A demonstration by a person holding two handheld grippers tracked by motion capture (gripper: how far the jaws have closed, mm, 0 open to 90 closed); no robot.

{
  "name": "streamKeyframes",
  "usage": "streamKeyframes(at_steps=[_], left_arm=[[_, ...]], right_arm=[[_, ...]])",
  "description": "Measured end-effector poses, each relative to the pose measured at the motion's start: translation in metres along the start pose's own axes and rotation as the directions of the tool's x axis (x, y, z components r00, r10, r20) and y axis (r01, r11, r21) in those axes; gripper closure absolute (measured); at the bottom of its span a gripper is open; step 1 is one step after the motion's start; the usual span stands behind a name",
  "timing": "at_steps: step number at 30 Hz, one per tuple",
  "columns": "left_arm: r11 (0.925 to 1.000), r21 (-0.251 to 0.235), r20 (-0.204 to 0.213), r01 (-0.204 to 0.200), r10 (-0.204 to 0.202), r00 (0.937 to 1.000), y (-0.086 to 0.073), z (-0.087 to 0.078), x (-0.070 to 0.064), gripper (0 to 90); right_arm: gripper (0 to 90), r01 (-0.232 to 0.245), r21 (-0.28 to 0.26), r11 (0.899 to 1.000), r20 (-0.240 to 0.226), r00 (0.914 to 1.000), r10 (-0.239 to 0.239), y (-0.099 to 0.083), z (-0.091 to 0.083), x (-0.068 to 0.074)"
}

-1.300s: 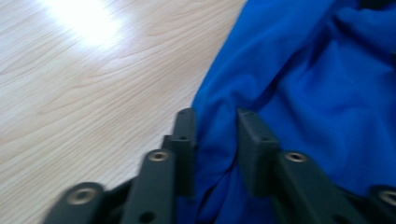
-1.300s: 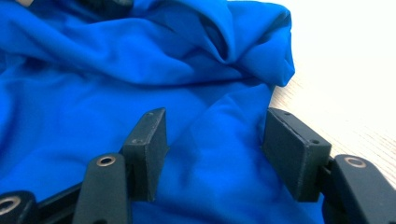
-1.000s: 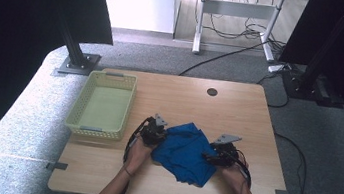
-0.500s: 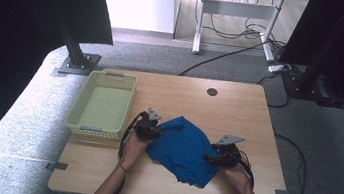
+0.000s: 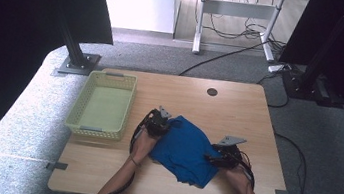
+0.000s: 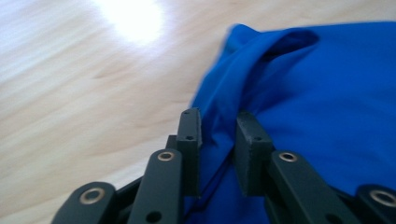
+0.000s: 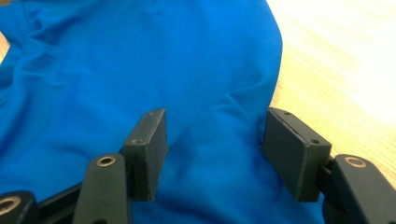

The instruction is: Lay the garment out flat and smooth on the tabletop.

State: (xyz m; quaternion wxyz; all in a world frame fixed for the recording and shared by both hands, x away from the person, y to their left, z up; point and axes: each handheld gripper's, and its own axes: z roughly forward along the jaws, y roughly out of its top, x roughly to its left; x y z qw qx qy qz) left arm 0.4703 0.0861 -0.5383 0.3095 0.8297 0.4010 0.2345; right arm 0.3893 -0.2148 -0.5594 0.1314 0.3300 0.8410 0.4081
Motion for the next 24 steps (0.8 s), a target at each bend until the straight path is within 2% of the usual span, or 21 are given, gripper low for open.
streamKeyframes(at_steps=[4, 7, 10, 13, 16, 19, 21, 24], left_arm=[[0.9981, 0.007, -0.051, 0.062, -0.062, 0.9968, 0.0, -0.003, 0.022, 74.6], [0.9962, -0.007, -0.073, 0.087, -0.088, 0.9935, -0.002, -0.009, 0.03, 71.6], [0.996, -0.041, -0.046, 0.079, -0.081, 0.9957, -0.002, -0.017, 0.026, 66.9], [0.9976, -0.057, 0.009, 0.038, -0.038, 0.9992, -0.002, -0.022, 0.014, 63.0], [0.9985, -0.055, 0.061, 0.007, -0.004, 0.9981, -0.005, -0.021, 0.002, 59.1], [0.9993, -0.036, 0.076, -0.004, 0.007, 0.9971, -0.009, -0.016, -0.002, 56.6], [0.9998, -0.017, 0.069, -0.006, 0.007, 0.9976, -0.012, -0.012, -0.001, 54.8], [0.9998, -0.018, 0.073, 0.012, -0.011, 0.9973, -0.017, -0.008, 0.002, 50.6]], right_arm=[[39.6, -0.005, -0.006, 1.0, -0.008, 1.0, 0.005, -0.001, -0.001, -0.001], [39.6, -0.004, -0.005, 1.0, -0.009, 1.0, 0.004, -0.001, -0.001, -0.001], [38.9, -0.012, -0.006, 1.0, -0.008, 0.9999, 0.012, -0.001, -0.001, -0.001], [36.5, -0.036, -0.002, 0.999, -0.016, 0.9992, 0.036, 0.0, -0.002, -0.002], [33.7, -0.036, 0.006, 0.999, 0.013, 0.9993, 0.036, 0.001, -0.005, -0.002], [32.0, -0.054, -0.007, 0.999, 0.033, 0.998, 0.054, 0.0, -0.013, -0.002], [30.9, -0.075, -0.015, 0.997, 0.047, 0.996, 0.075, 0.0, -0.02, -0.001], [30.5, -0.096, -0.018, 0.995, 0.049, 0.9941, 0.097, -0.002, -0.029, 0.004]])
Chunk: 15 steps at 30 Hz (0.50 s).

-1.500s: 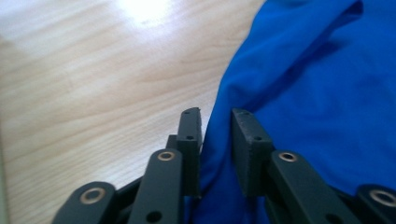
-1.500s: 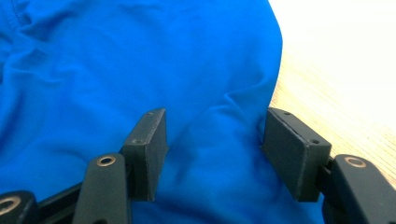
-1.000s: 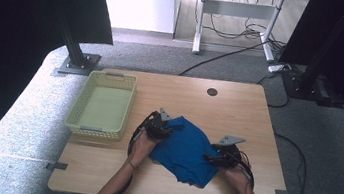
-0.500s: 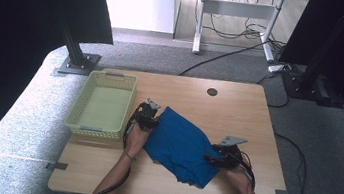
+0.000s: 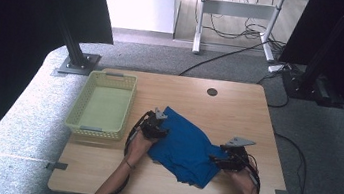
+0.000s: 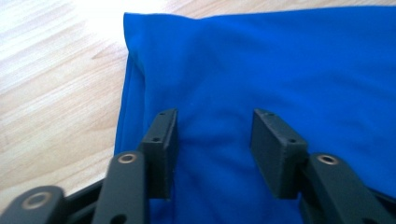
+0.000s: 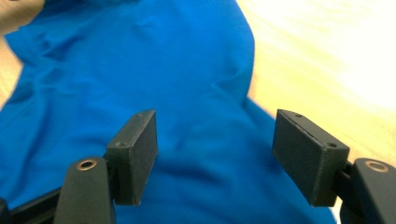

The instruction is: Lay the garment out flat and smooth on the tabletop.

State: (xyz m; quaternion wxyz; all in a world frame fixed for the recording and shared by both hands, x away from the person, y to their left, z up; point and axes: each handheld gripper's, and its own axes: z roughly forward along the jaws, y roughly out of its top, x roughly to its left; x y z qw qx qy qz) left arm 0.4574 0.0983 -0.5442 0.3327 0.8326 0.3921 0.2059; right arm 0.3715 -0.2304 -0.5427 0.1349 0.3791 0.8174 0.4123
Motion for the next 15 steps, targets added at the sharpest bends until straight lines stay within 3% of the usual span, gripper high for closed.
streamKeyframes(at_steps=[5, 10, 15], left_arm=[[1.0, -0.006, -0.005, 0.0, 0.0, 1.0, -0.003, -0.002, 0.001, 45.0], [0.9999, 0.002, 0.008, 0.015, -0.015, 0.9999, -0.01, -0.008, 0.002, 41.9], [0.9994, 0.002, 0.028, 0.034, -0.034, 0.999, -0.02, -0.018, -0.002, 41.2]], right_arm=[[29.6, 0.015, 0.082, 0.997, -0.006, 0.9999, -0.014, -0.009, 0.006, 0.007], [29.8, 0.056, 0.082, 0.995, 0.052, 0.9968, -0.06, -0.007, 0.01, 0.001], [29.8, 0.024, 0.061, 0.998, 0.08, 0.9964, -0.029, -0.005, 0.013, -0.015]])
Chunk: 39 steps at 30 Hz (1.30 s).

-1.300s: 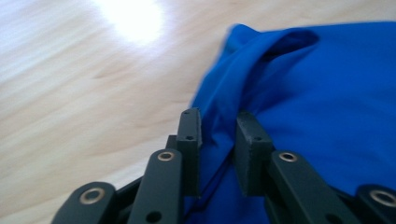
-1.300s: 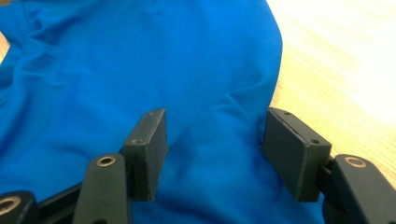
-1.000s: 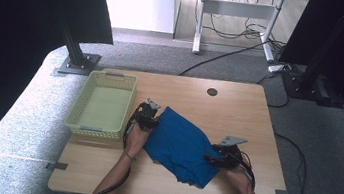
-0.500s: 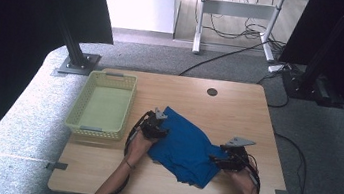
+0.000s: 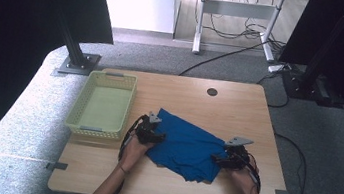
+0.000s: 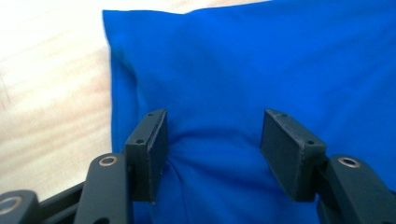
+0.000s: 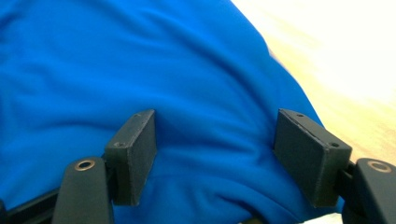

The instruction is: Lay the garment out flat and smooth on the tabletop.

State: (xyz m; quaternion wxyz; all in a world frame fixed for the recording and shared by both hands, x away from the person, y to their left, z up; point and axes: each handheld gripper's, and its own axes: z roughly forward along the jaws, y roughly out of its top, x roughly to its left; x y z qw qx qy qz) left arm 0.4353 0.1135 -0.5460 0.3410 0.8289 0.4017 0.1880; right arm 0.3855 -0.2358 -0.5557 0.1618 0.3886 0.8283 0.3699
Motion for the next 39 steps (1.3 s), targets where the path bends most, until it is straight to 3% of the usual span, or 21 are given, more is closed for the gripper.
streamKeyframes(at_steps=[3, 6, 9, 13, 15, 21, 25, 29, 33, 36, 39], left_arm=[[0.9997, 0.01, 0.002, -0.021, 0.021, 0.9998, 0.0, -0.005, -0.005, 40.1], [0.9994, -0.02, 0.017, -0.027, 0.027, 0.9995, 0.005, -0.008, -0.004, 38.0], [0.9995, -0.02, 0.019, -0.027, 0.027, 0.9995, 0.01, -0.003, -0.001, 35.3], [0.9994, 0.004, 0.017, -0.035, 0.035, 0.9992, 0.007, 0.008, 0.0, 33.9], [0.9997, -0.015, 0.025, -0.019, 0.019, 0.9995, 0.004, 0.007, 0.001, 32.9], [0.9996, -0.025, 0.026, -0.012, 0.012, 0.9996, -0.007, -0.001, -0.004, 31.2], [0.9994, -0.033, 0.028, -0.008, 0.009, 0.9996, -0.014, -0.007, -0.011, 30.4], [0.9985, -0.03, 0.027, -0.046, 0.047, 0.9985, -0.013, -0.014, -0.016, 31.9], [0.9974, -0.066, 0.067, -0.03, 0.035, 0.9971, -0.004, -0.019, -0.014, 32.4], [0.9981, -0.049, 0.054, -0.038, 0.041, 0.9977, 0.001, -0.012, -0.01, 32.1], [0.9992, -0.025, 0.039, -0.032, 0.033, 0.9987, 0.0, -0.002, -0.004, 32.2]], right_arm=[[29.2, -0.007, 0.007, 1.0, 0.005, 1.0, 0.007, 0.003, 0.001, -0.004], [27.1, -0.012, 0.005, 1.0, 0.014, 0.9998, 0.012, 0.006, -0.002, -0.003], [25.6, -0.032, -0.021, 0.999, -0.016, 0.9994, 0.032, 0.007, -0.01, 0.006], [23.5, -0.005, 0.001, 1.0, -0.028, 0.9996, 0.005, 0.004, -0.013, 0.022], [23.1, 0.006, 0.022, 1.0, -0.026, 0.9996, -0.005, 0.001, -0.011, 0.026], [23.7, 0.028, 0.029, 0.999, 0.007, 0.9996, -0.028, -0.001, -0.003, 0.016], [23.9, 0.017, 0.011, 1.0, 0.022, 0.9996, -0.017, 0.002, 0.001, 0.004], [24.0, 0.015, 0.019, 1.0, 0.027, 0.9995, -0.016, 0.007, 0.002, -0.002], [24.0, 0.001, -0.024, 1.0, 0.02, 0.9998, 0.0, 0.011, -0.011, 0.002], [23.8, 0.007, -0.037, 0.999, 0.011, 0.9999, -0.007, 0.011, -0.022, 0.011], [23.6, 0.016, -0.011, 1.0, -0.012, 0.9998, -0.016, 0.006, -0.023, 0.02]])
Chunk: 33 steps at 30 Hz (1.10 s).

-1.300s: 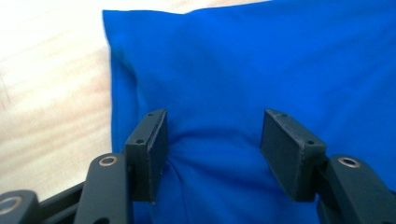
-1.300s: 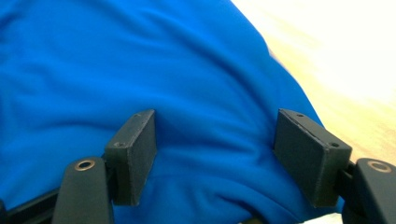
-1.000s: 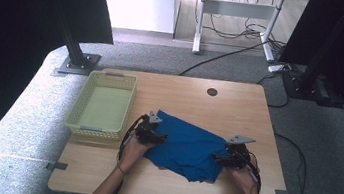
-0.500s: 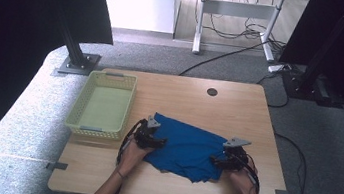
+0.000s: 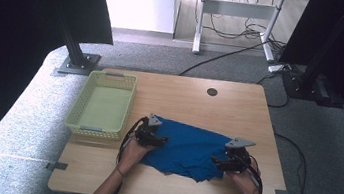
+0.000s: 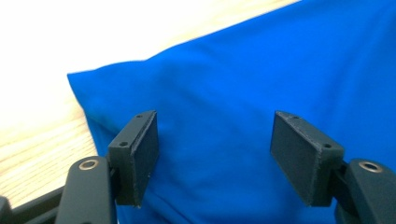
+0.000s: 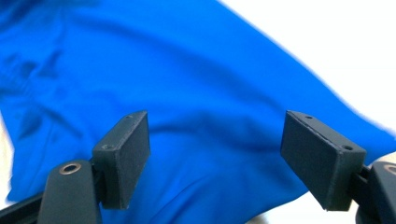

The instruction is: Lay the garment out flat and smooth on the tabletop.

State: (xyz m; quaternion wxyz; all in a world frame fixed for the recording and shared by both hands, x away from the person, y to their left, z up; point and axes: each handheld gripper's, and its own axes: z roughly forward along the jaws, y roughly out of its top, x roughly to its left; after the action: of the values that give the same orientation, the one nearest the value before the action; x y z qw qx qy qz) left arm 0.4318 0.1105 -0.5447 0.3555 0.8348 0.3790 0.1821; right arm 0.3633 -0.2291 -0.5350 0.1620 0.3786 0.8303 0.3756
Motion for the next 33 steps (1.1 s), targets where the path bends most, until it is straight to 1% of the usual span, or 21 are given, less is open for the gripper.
streamKeyframes(at_steps=[1, 4, 6, 7, 8, 9, 13, 16, 18, 19, 21, 22, 24, 26, 27, 28, 29, 33], left_arm=[[1.0, 0.009, -0.01, -0.003, 0.003, 0.9999, -0.001, 0.002, 0.001, 32.2], [0.9998, -0.017, -0.004, 0.007, -0.007, 1.0, -0.007, 0.001, 0.001, 31.8], [0.9998, -0.019, -0.005, 0.009, -0.009, 0.9999, -0.01, -0.001, -0.001, 31.0], [0.9998, -0.019, -0.008, 0.01, -0.011, 0.9999, -0.011, -0.002, -0.002, 30.4], [0.9997, -0.021, -0.01, 0.011, -0.011, 0.9999, -0.013, -0.004, -0.004, 29.9], [0.9997, -0.022, -0.012, 0.011, -0.011, 0.9999, -0.014, -0.005, -0.006, 29.5], [0.9998, -0.019, -0.014, 0.007, -0.007, 0.9999, -0.016, -0.007, -0.011, 28.6], [0.9994, -0.035, -0.005, 0.005, -0.005, 1.0, -0.017, -0.006, -0.01, 27.5], [0.9991, -0.041, 0.001, 0.003, -0.003, 1.0, -0.018, -0.006, -0.01, 28.0], [0.9991, -0.042, 0.01, 0.006, -0.005, 0.9999, -0.018, -0.007, -0.008, 28.0], [0.9981, -0.049, 0.032, 0.037, -0.036, 0.9989, -0.017, -0.011, -0.003, 30.8], [0.9968, -0.062, 0.039, 0.051, -0.049, 0.998, -0.017, -0.015, -0.001, 31.0], [0.9953, -0.075, 0.055, 0.062, -0.058, 0.9968, -0.016, -0.026, 0.001, 32.0], [0.9953, -0.084, 0.073, 0.047, -0.041, 0.9965, -0.018, -0.038, -0.001, 33.8], [0.9953, -0.084, 0.073, 0.047, -0.041, 0.9965, -0.018, -0.038, -0.001, 34.5], [0.9954, -0.086, 0.08, 0.043, -0.036, 0.9961, -0.02, -0.042, -0.003, 35.6], [0.9963, -0.08, 0.091, 0.032, -0.025, 0.9956, -0.024, -0.048, -0.007, 36.6], [0.9979, -0.063, 0.109, 0.015, -0.008, 0.9941, -0.032, -0.056, -0.014, 41.7]], right_arm=[[23.6, -0.002, 0.013, 1.0, -0.006, 1.0, 0.002, -0.003, 0.002, 0.002], [23.1, -0.007, 0.055, 0.998, -0.008, 0.9999, 0.007, -0.012, 0.011, 0.004], [23.4, -0.002, 0.037, 0.999, 0.008, 1.0, 0.002, -0.015, 0.013, 0.003], [23.6, -0.002, 0.042, 0.999, 0.014, 0.9999, 0.002, -0.013, 0.014, 0.001], [23.5, 0.007, 0.049, 0.999, 0.026, 0.9996, -0.008, -0.012, 0.015, -0.001], [23.6, 0.008, 0.046, 0.999, 0.03, 0.9995, -0.009, -0.012, 0.016, -0.004], [23.6, -0.013, 0.027, 1.0, 0.045, 0.9989, 0.012, -0.01, 0.02, -0.017], [23.6, -0.016, 0.021, 1.0, 0.048, 0.9988, 0.015, -0.009, 0.022, -0.023], [23.6, -0.015, 0.024, 1.0, 0.047, 0.9988, 0.014, -0.008, 0.022, -0.023], [23.6, -0.015, 0.024, 1.0, 0.047, 0.9988, 0.013, -0.008, 0.022, -0.023], [24.5, -0.014, 0.024, 1.0, 0.043, 0.999, 0.013, -0.008, 0.02, -0.022], [25.1, -0.015, 0.02, 1.0, 0.036, 0.9993, 0.014, -0.008, 0.019, -0.022], [25.7, -0.025, 0.0, 1.0, 0.023, 0.9994, 0.025, -0.008, 0.014, -0.022], [26.7, -0.028, -0.024, 0.999, 0.009, 0.9996, 0.028, -0.008, 0.006, -0.022], [27.2, -0.026, -0.031, 0.999, 0.006, 0.9996, 0.026, -0.008, 0.003, -0.021], [27.8, -0.024, -0.036, 0.999, 0.002, 0.9997, 0.024, -0.008, 0.0, -0.02], [28.2, -0.021, -0.039, 0.999, 0.0, 0.9998, 0.021, -0.008, -0.003, -0.02], [30.9, -0.011, -0.046, 0.999, -0.014, 0.9998, 0.01, -0.012, -0.011, -0.017]])
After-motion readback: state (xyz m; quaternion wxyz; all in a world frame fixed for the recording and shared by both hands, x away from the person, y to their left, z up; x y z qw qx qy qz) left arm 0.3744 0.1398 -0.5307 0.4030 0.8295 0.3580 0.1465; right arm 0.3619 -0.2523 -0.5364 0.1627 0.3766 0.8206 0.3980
